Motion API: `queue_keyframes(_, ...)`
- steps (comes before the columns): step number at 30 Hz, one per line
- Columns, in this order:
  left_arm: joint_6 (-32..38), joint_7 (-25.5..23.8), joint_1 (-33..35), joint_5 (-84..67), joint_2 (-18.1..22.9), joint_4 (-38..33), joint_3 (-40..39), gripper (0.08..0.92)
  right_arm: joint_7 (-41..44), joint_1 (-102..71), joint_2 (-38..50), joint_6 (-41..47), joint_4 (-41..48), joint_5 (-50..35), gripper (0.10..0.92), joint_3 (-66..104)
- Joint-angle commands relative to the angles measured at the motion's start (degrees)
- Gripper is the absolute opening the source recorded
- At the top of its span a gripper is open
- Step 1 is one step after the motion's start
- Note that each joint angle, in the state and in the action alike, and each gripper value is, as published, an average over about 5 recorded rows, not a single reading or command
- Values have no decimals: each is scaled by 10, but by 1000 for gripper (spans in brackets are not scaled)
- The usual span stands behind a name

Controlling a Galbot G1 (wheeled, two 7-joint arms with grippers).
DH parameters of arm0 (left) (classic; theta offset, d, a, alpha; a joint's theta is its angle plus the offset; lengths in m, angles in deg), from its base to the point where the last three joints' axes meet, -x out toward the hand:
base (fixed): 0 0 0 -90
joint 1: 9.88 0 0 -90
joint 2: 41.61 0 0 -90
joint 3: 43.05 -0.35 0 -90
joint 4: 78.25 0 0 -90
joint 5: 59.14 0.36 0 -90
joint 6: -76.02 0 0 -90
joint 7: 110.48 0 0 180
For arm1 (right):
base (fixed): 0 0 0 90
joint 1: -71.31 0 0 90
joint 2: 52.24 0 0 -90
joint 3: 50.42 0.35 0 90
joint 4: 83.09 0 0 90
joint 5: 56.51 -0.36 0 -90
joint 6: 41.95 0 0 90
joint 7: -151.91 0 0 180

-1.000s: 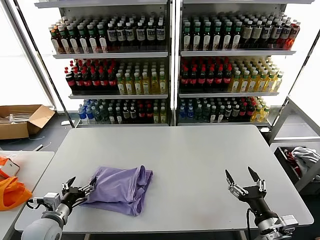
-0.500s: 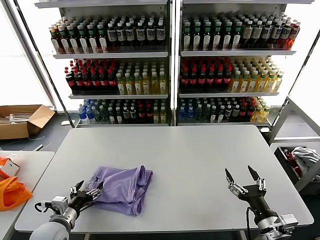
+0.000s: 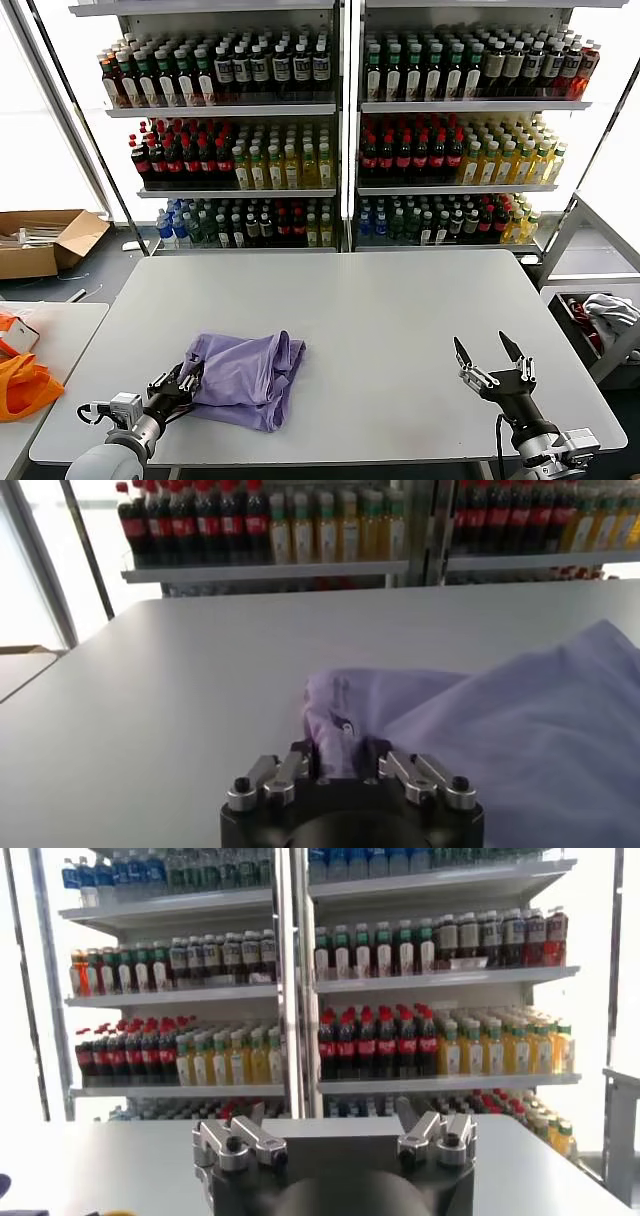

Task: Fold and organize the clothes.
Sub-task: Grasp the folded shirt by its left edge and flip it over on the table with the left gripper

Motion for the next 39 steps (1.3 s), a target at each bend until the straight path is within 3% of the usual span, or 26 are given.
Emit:
queue_keyframes(1,1,0,2,2,4,-3,-1,300,0,1,1,-1,1,-1,823,0)
queue_keyframes(7,4,5,4,5,19,-15,19,140,-2,4,1,-1,2,-1,823,0)
queue_keyframes(11,5,-3,5,-2,11,-28,82,116,-3,4,1,0,-1,-1,823,0)
queue_keyframes(19,-1,-32,-3,-43,-92,-7,259,116,-2,6,2,-1,-2,-2,823,-5)
queue_keyframes(25,0,-50,17,-67,-182,11,307,116,-2,6,4,-1,-4,-1,823,-11)
queue_keyframes(29,-4,-52,14,-60,-209,-1,284,116,-1,3,3,-3,-3,0,823,-16)
queue_keyframes(33,-16,-48,9,-39,-202,-50,219,116,1,-1,1,-6,-2,1,823,-16)
queue_keyframes(36,-28,-22,-4,-45,-182,-103,125,116,1,-5,-1,-6,-3,0,823,-15)
queue_keyframes(39,-38,18,-17,-50,-161,-141,-29,116,1,-8,-5,-6,-5,0,823,-15)
